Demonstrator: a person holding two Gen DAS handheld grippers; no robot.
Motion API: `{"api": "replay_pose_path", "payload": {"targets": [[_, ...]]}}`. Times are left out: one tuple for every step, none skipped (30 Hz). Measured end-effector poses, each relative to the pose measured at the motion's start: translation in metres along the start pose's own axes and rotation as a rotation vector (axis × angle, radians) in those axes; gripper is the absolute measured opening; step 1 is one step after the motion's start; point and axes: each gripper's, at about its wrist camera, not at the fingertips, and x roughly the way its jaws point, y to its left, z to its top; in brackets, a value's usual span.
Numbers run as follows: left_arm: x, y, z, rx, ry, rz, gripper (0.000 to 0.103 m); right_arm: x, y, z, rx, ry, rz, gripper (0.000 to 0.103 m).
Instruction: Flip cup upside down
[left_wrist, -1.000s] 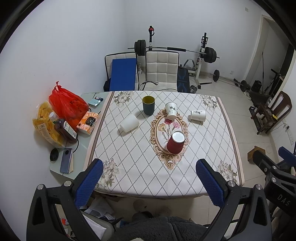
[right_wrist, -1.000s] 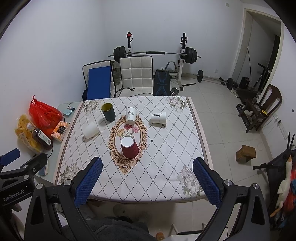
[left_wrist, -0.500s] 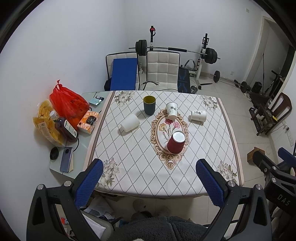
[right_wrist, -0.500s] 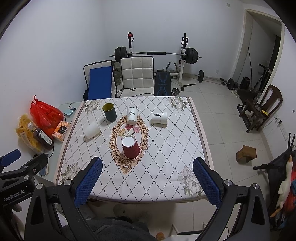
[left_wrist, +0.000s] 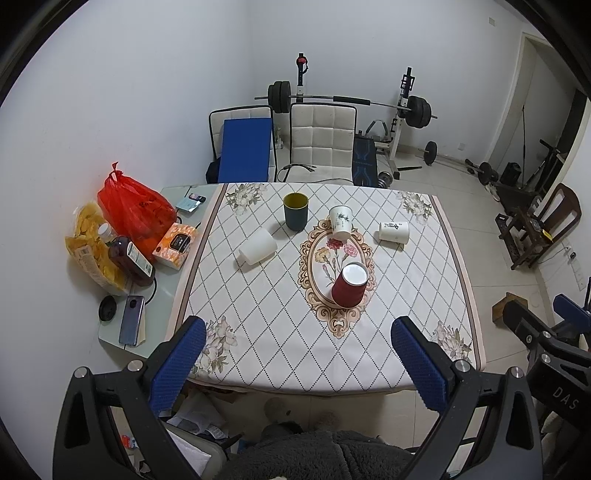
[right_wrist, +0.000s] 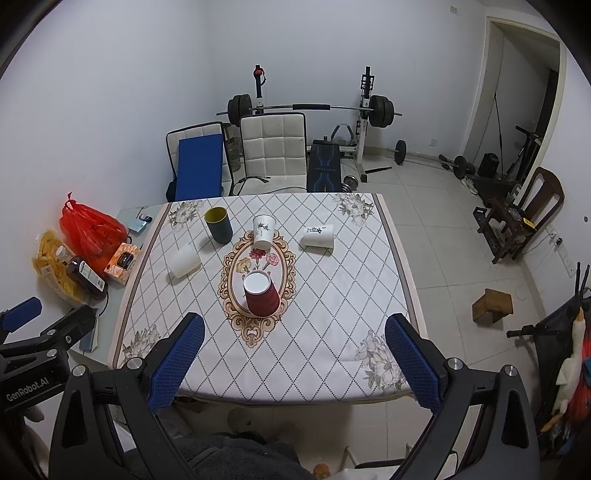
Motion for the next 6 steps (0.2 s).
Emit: {"api": "replay_pose_path", "payload": {"targets": [[-0.0003, -0.0005, 0.0001, 0.0, -0.001, 0.0, 0.102, -0.0002, 0.0001, -0.0002, 0.0, -0.001, 0.0, 0.1], [-0.0002, -0.0007, 0.0001, 0.001, -0.002, 0.001, 0.102, -0.0001, 0.0002, -0.0001, -0.001, -0.002, -0.001, 0.1], [0.0002, -0.0001, 0.0002, 0.0, 0.0, 0.001, 0.102, -0.0001, 0.0005, 0.0002, -0.002, -0.002, -0.001, 0.1], [0.0001, -0.0002, 0.0002, -0.001, -0.001, 0.001, 0.102, -0.0005, 0.0004, 0.0001, -0.001, -0.002, 0.001, 0.1], [0.0002, -0.0004, 0.0003, -0.001, -0.001, 0.0, 0.102, 0.0001, 0.0008, 0.0004, 0.0, -0.003, 0.002, 0.1], [0.0004, -0.0002, 0.0003, -0.001, 0.0, 0.0, 0.102, -0.0007, 0.0004, 0.0006, -0.001, -0.003, 0.001, 0.1]]}}
